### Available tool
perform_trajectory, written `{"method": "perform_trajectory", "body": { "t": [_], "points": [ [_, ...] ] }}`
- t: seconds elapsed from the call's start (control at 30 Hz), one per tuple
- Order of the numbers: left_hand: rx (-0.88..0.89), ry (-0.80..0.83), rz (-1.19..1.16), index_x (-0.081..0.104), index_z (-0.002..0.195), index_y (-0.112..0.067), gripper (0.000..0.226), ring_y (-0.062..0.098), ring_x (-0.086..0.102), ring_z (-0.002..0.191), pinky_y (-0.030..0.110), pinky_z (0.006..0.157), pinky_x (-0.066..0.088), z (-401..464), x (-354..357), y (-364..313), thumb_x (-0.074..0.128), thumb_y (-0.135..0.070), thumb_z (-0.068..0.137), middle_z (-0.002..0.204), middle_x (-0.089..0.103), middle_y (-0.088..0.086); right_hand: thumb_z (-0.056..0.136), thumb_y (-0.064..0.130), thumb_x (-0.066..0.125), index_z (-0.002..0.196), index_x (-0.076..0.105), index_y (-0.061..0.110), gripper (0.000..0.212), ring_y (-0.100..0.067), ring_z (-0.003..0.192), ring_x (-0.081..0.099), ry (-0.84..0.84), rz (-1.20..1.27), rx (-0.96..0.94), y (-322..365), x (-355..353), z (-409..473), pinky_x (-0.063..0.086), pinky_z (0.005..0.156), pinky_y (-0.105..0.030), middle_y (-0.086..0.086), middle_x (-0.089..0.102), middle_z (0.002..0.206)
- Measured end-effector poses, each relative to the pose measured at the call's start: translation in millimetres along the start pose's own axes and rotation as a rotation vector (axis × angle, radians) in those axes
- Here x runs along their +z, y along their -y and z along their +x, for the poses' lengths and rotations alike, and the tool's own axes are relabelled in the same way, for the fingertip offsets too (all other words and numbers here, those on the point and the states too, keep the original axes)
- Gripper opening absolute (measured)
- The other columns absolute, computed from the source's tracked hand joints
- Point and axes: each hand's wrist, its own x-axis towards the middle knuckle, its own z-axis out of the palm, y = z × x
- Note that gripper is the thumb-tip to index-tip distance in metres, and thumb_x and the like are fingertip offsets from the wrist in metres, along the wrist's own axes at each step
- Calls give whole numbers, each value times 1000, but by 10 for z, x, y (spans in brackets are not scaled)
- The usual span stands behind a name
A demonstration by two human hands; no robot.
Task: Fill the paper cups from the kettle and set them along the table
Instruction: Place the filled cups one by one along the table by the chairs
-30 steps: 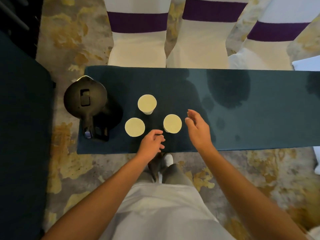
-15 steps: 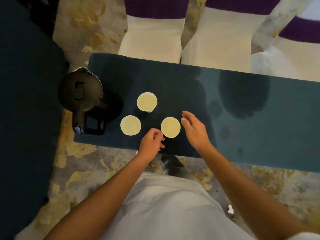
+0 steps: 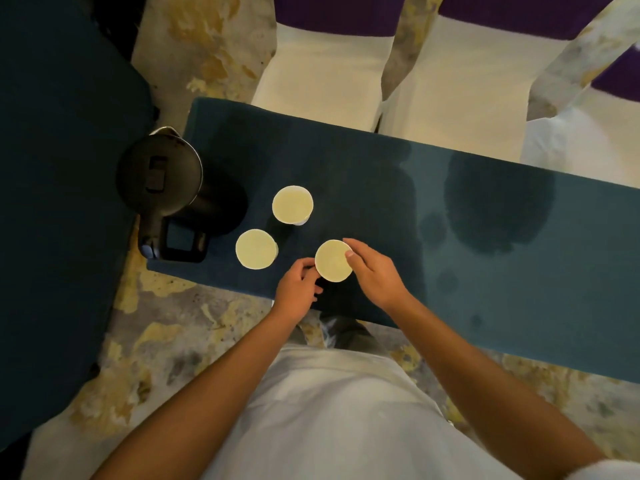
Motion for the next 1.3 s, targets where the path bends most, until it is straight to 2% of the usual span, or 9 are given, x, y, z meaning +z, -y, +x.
{"method": "perform_trajectory", "body": {
  "t": [0.1,0.23,0.4,0.5,0.7,0.87,1.03,1.2,1.3],
  "points": [
    [19,-9,-16,58,116,-33,17,18,72,85,28,65,57,14,35,-16,48,-30,102,104,71,-4,111,30,43,144,57,23,37,-16,117,58,16,-10,-31,-12,9,-21,47,89,-21,4,65,127],
    [10,-31,-33,58,116,-33,18,18,70,91,29,71,59,50,50,-29,45,-28,105,108,68,-4,111,29,42,146,55,21,39,-20,116,61,-2,-121,-37,-2,8,-21,55,93,-33,-5,69,130],
    [-11,-27,-37,56,117,-32,18,20,70,94,30,75,60,94,54,-37,44,-24,106,112,67,-1,110,33,39,147,54,23,41,-23,89,71,17,-384,-93,35,-102,31,62,78,-42,-9,74,114],
    [-12,-29,-28,56,117,-32,17,18,70,93,27,73,58,113,55,-58,46,-25,106,113,66,-1,110,34,38,146,55,23,41,-21,81,71,26,-414,-91,39,-125,71,63,75,-43,-9,75,111],
    [0,-14,-23,55,117,-33,16,15,67,92,21,66,55,138,61,-92,50,-24,105,107,63,-9,109,33,41,140,62,22,39,-17,96,65,-48,-358,-145,-51,-65,71,56,77,-31,-7,72,115],
    [37,-28,11,58,115,-34,19,7,64,86,17,63,54,148,48,-95,54,-19,103,99,60,-20,109,33,41,137,64,20,38,-19,119,60,-116,-202,-150,-122,78,56,50,95,-31,-2,69,130],
    [82,-39,116,59,132,-26,30,15,67,98,26,79,59,132,43,-58,56,-19,102,111,61,-13,107,43,39,141,60,24,44,-16,126,59,-173,12,-101,-177,260,41,49,105,-34,0,66,138],
    [64,-68,59,62,114,-33,23,12,66,91,28,75,61,160,44,-48,54,-16,102,107,64,-9,108,41,41,139,63,24,41,-10,124,61,-218,206,-90,-187,404,85,51,106,-33,4,67,136],
    [51,-75,44,66,119,-26,23,12,64,95,27,73,62,216,65,-36,56,-15,101,110,64,-7,109,40,41,140,62,23,41,-8,125,62,-215,238,-95,-194,453,108,50,105,-28,4,66,138]
  ]
}}
